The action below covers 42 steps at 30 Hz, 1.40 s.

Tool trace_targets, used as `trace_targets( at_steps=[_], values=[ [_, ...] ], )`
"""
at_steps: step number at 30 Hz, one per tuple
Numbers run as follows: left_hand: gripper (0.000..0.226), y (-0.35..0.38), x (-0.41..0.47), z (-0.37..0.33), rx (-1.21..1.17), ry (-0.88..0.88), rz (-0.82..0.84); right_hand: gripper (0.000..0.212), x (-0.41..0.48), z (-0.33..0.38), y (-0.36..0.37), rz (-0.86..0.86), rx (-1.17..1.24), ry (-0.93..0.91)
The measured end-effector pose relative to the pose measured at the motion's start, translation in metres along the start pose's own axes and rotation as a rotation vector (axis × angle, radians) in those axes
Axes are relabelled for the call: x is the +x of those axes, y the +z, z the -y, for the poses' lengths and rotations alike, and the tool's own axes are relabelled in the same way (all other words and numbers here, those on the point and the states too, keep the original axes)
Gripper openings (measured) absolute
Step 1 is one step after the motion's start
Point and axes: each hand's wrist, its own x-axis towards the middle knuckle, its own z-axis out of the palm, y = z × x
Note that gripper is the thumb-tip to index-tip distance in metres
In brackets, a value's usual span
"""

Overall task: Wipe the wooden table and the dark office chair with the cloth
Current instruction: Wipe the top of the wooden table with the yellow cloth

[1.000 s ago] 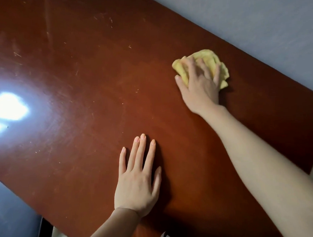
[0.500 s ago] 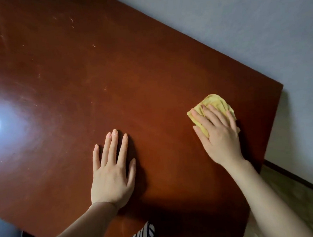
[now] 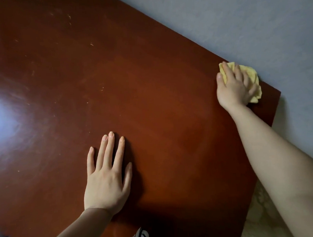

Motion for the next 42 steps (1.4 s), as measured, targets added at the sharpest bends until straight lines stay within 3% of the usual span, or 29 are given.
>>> trace_targets(
  at_steps=[3,12,17,22,26,32,42],
  values=[
    [0.061,0.001,0.000,0.000,0.000,0.000,-0.003,0.046,-0.010,0.040,0.009,-0.003,0.002,-0.095],
    [0.061,0.001,0.001,0.001,0.015,-0.002,-0.004,0.045,-0.135,0.120,0.038,0.029,-0.052,-0.646],
    [0.061,0.001,0.001,0.003,0.032,-0.005,0.004,0.042,-0.193,0.094,0.040,0.004,-0.013,-0.779],
    [0.061,-0.001,-0.001,0.002,0.016,-0.012,-0.004,0.042,-0.210,0.035,0.034,0.005,-0.007,-0.802],
    [0.061,0.000,-0.001,0.004,0.010,-0.001,-0.010,0.046,-0.187,-0.026,0.019,0.016,-0.048,-0.644],
    [0.061,0.001,-0.001,0.002,0.006,-0.001,-0.017,0.047,-0.115,-0.088,-0.002,-0.037,-0.015,-0.218],
    [0.060,0.003,-0.001,0.002,0.015,0.006,-0.023,0.045,-0.003,-0.058,-0.013,0.004,0.153,0.291]
  ],
)
